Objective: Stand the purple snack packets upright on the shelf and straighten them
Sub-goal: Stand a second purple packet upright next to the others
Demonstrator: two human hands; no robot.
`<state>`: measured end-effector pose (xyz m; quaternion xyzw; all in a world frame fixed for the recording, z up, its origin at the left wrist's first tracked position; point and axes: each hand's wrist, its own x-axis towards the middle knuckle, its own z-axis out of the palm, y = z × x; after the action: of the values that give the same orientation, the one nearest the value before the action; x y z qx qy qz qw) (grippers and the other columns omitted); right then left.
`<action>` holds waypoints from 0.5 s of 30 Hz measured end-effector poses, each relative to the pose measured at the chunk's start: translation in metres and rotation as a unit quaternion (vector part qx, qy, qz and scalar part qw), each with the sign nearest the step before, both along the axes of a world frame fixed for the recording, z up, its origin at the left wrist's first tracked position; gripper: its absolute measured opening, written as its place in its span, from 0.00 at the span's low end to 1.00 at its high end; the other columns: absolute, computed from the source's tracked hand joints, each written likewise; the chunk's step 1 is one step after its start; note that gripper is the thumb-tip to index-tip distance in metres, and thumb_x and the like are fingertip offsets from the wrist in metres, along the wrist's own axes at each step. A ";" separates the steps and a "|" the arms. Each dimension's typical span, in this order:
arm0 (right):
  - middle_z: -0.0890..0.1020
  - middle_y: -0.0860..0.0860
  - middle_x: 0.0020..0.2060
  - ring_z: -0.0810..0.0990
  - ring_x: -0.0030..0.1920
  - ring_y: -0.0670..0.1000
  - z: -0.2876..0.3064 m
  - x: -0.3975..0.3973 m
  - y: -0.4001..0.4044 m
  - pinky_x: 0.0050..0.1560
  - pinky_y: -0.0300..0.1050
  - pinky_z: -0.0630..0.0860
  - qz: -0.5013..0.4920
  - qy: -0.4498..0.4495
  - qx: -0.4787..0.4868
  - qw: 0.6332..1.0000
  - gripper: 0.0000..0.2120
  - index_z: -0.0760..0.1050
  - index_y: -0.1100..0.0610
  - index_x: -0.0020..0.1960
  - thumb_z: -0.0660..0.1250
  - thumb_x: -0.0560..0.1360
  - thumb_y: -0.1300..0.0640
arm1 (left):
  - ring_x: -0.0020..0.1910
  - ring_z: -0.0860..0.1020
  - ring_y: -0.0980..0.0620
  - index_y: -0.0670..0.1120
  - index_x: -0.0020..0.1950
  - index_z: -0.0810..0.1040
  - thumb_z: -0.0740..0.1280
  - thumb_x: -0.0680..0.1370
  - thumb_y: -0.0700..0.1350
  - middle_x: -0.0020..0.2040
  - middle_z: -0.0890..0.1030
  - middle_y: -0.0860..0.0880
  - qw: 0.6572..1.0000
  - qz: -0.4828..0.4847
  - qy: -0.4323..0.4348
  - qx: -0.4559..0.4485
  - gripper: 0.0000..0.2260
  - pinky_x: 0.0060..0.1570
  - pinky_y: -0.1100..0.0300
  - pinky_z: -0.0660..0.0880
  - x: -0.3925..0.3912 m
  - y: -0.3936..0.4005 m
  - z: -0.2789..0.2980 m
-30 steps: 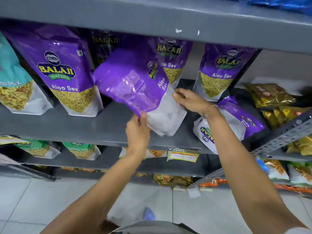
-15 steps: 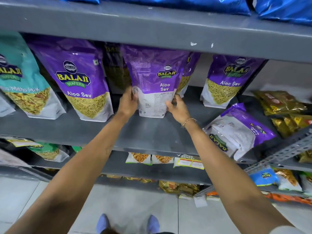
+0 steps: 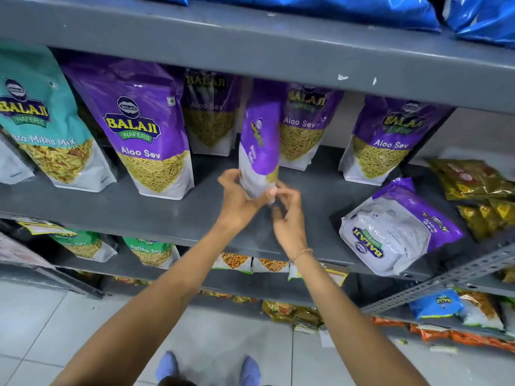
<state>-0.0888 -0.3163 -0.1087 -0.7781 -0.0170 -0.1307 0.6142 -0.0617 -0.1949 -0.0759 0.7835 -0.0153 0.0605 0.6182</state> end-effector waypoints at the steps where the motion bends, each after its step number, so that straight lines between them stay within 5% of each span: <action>1: 0.76 0.43 0.59 0.77 0.59 0.42 -0.005 -0.007 0.003 0.61 0.39 0.73 -0.007 -0.011 -0.026 1.000 0.19 0.69 0.54 0.56 0.58 0.72 0.74 | 0.56 0.70 0.58 0.42 0.59 0.57 0.77 0.67 0.47 0.59 0.65 0.47 1.000 0.004 0.005 -0.005 0.34 0.50 0.78 0.67 0.006 0.007 0.002; 4: 0.78 0.40 0.50 0.77 0.51 0.37 -0.003 0.002 -0.009 0.54 0.38 0.73 -0.042 -0.013 -0.019 0.999 0.14 0.74 0.56 0.54 0.60 0.74 0.71 | 0.56 0.74 0.56 0.44 0.60 0.58 0.77 0.67 0.47 0.59 0.71 0.49 0.999 -0.040 0.022 -0.023 0.33 0.52 0.71 0.71 0.029 0.036 0.007; 6: 0.77 0.46 0.54 0.76 0.54 0.45 0.007 0.022 -0.025 0.55 0.44 0.73 -0.047 0.012 0.003 0.999 0.12 0.71 0.56 0.57 0.65 0.76 0.65 | 0.59 0.77 0.53 0.48 0.64 0.64 0.76 0.67 0.49 0.60 0.77 0.49 0.997 -0.073 0.013 -0.005 0.31 0.58 0.59 0.74 0.043 0.056 0.006; 10: 0.63 0.52 0.71 0.63 0.67 0.48 0.029 0.061 -0.039 0.67 0.48 0.66 0.056 0.111 -0.058 0.991 0.35 0.56 0.57 0.72 0.72 0.72 0.55 | 0.52 0.77 0.63 0.42 0.64 0.65 0.67 0.76 0.37 0.55 0.77 0.51 0.998 -0.047 -0.003 -0.038 0.19 0.56 0.56 0.72 0.059 0.068 0.006; 15: 0.70 0.53 0.68 0.69 0.66 0.49 0.039 0.079 -0.021 0.66 0.46 0.67 0.093 0.147 -0.082 0.981 0.40 0.58 0.57 0.70 0.77 0.66 0.55 | 0.64 0.73 0.54 0.47 0.70 0.58 0.79 0.62 0.51 0.65 0.73 0.51 0.994 -0.087 0.049 0.042 0.44 0.63 0.57 0.71 0.066 0.072 0.005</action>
<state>-0.0096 -0.3373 -0.0700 -0.8317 -0.0095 0.0440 0.5535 0.0041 -0.1233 -0.0708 0.8068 -0.0555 -0.0331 0.5873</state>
